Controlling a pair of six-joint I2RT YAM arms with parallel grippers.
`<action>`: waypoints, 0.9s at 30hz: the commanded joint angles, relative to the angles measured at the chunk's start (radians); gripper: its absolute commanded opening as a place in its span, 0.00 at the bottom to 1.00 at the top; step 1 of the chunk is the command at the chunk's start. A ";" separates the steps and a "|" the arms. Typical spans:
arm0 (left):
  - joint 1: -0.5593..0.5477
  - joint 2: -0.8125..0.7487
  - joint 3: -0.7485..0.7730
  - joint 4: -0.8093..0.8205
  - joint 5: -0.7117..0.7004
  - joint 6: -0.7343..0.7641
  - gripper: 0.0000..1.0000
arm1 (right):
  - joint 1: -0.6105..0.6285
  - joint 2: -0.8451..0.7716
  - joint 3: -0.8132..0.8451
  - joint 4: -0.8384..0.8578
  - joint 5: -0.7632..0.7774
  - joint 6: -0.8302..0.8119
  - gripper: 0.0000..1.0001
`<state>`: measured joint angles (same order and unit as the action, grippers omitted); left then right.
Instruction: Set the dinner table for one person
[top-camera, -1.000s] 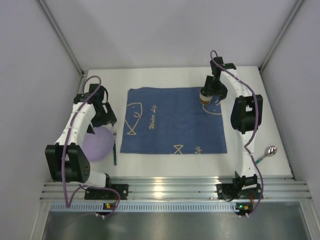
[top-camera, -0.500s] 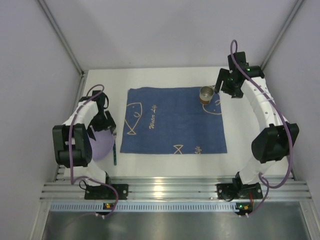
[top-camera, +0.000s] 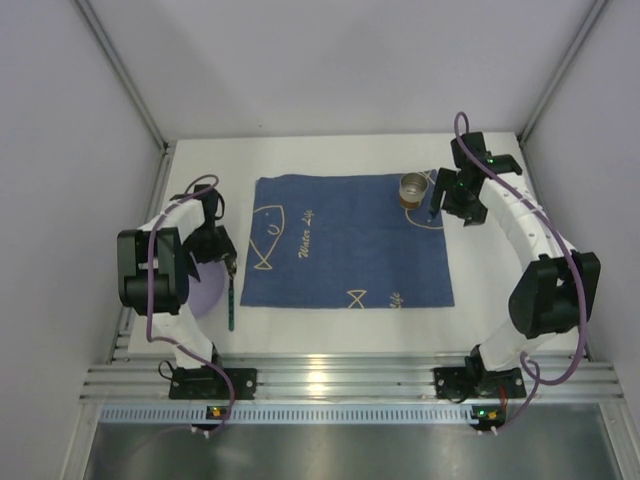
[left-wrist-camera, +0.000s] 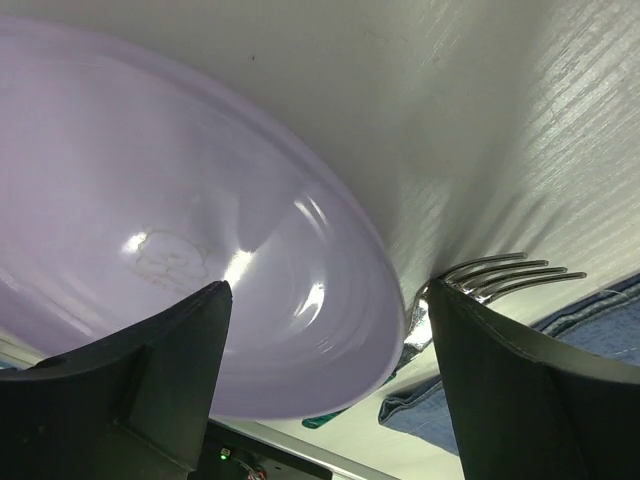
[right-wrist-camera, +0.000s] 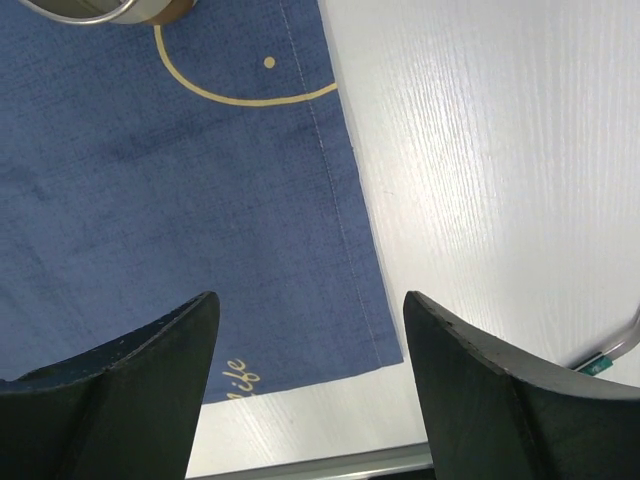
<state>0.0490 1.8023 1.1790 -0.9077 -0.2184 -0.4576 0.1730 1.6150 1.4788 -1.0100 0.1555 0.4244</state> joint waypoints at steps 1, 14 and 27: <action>-0.001 -0.046 0.027 0.020 -0.018 0.008 0.84 | 0.010 -0.066 0.011 0.050 -0.008 0.017 0.74; -0.001 0.058 0.014 0.009 -0.058 0.000 0.15 | 0.019 -0.026 0.058 0.045 -0.034 0.024 0.72; -0.540 0.090 0.564 -0.290 -0.183 -0.139 0.00 | 0.004 -0.061 0.100 -0.018 0.064 -0.019 0.72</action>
<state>-0.2821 1.8687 1.5517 -1.0798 -0.3706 -0.5312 0.1864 1.5978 1.5276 -1.0046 0.1570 0.4301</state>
